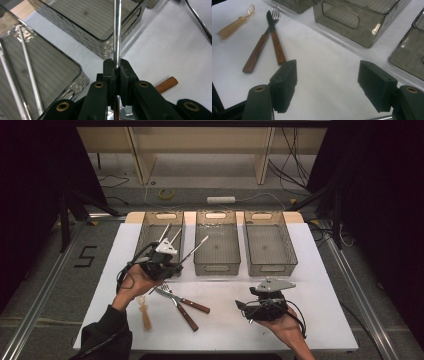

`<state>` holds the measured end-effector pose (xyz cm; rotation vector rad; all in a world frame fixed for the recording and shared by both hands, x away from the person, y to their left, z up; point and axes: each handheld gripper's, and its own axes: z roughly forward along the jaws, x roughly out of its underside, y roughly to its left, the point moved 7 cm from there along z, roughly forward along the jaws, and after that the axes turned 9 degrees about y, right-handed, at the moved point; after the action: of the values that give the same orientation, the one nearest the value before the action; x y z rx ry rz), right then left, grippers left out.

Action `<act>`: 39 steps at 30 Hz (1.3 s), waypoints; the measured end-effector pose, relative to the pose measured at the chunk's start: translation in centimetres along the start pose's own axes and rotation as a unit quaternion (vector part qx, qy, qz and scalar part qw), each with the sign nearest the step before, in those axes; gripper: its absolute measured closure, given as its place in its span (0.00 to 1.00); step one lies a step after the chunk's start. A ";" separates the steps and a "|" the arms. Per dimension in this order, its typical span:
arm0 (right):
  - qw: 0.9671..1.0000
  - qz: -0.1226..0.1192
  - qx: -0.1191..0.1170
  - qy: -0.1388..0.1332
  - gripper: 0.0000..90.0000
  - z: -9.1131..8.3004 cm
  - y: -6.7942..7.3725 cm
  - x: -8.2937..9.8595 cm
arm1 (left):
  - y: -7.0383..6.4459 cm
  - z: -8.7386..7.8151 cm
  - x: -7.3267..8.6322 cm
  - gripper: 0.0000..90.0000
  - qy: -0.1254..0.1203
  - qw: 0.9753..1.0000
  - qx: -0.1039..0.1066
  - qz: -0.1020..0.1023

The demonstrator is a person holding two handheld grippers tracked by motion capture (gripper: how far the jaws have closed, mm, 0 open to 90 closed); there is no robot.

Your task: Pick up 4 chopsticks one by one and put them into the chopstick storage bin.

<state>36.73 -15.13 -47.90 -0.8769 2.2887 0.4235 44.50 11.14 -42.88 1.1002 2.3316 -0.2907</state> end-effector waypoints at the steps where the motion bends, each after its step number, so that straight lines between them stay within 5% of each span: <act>1: 1.000 0.000 0.000 0.000 0.36 0.0 0.0 0.0 | 0.3 -0.2 0.1 0.94 -0.002 1.000 -0.002 -0.002; 8: 1.000 0.002 -0.002 0.002 0.36 0.1 0.1 0.1 | 2.1 -1.5 0.4 0.94 -0.023 0.999 -0.012 -0.043; 19: 1.000 0.005 -0.008 -0.003 0.36 0.0 0.3 0.1 | 3.8 -1.3 0.2 0.94 -0.029 0.997 -0.029 -0.070; 39: 1.000 0.001 -0.013 0.000 0.36 0.1 0.7 0.5 | 10.7 -1.4 -3.8 0.94 -0.062 0.985 -0.064 -0.148</act>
<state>35.99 -14.77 -48.25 -0.8876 2.2884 0.4541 54.13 16.14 -39.22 0.6540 2.3609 -0.3040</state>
